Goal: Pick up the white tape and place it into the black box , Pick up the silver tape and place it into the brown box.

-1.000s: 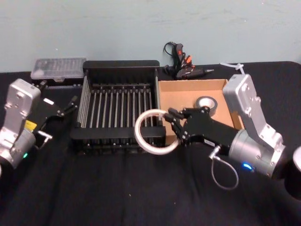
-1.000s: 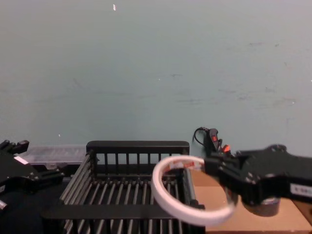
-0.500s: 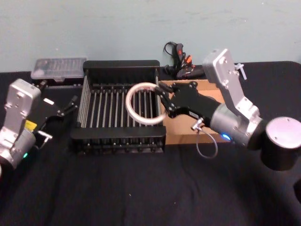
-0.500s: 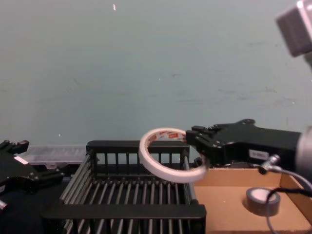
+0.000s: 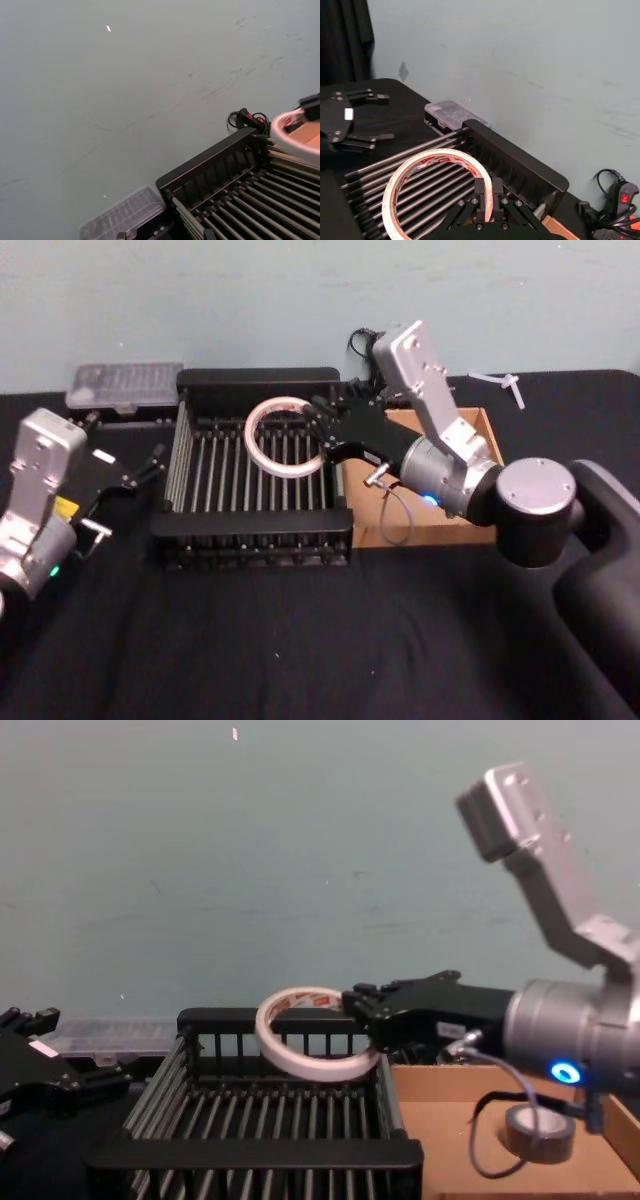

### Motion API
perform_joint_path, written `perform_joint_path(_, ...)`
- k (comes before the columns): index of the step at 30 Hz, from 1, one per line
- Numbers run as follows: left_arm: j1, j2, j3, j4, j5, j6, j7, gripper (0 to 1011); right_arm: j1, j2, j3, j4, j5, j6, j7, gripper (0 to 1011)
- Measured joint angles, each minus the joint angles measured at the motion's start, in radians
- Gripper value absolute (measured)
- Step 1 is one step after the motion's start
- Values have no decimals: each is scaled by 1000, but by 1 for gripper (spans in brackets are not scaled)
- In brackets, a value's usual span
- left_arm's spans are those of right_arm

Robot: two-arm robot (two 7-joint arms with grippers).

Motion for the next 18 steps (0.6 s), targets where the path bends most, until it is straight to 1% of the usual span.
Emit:
perform_joint_path(1,0,0,0,0,0,0,0,1001,11,-14,-2,26,-5,-3,-3,92)
perform_joint_path(2,0,0,0,0,0,0,0,1001,11,-14,-2,26,-5,-3,-3,92)
perform_joint_path(5,0,0,0,0,0,0,0,1001,35,-43,-6,88,-22,-13,-13,92)
perform_joint_path(8,0,0,0,0,0,0,0,1001,48,-58,-7,120,-31,-18,-18,92)
perform_joint_path(9,0,0,0,0,0,0,0,1001,55,-67,-7,142,-36,-19,-22,92)
perform_joint_path(12,0,0,0,0,0,0,0,1001,64,-80,-6,171,-44,-21,-26,92)
perform_joint_path(14,0,0,0,0,0,0,0,1001,73,-94,-4,202,-53,-22,-29,92)
perform_joint_path(18,0,0,0,0,0,0,0,1001,79,-105,-2,223,-63,-22,-31,92)
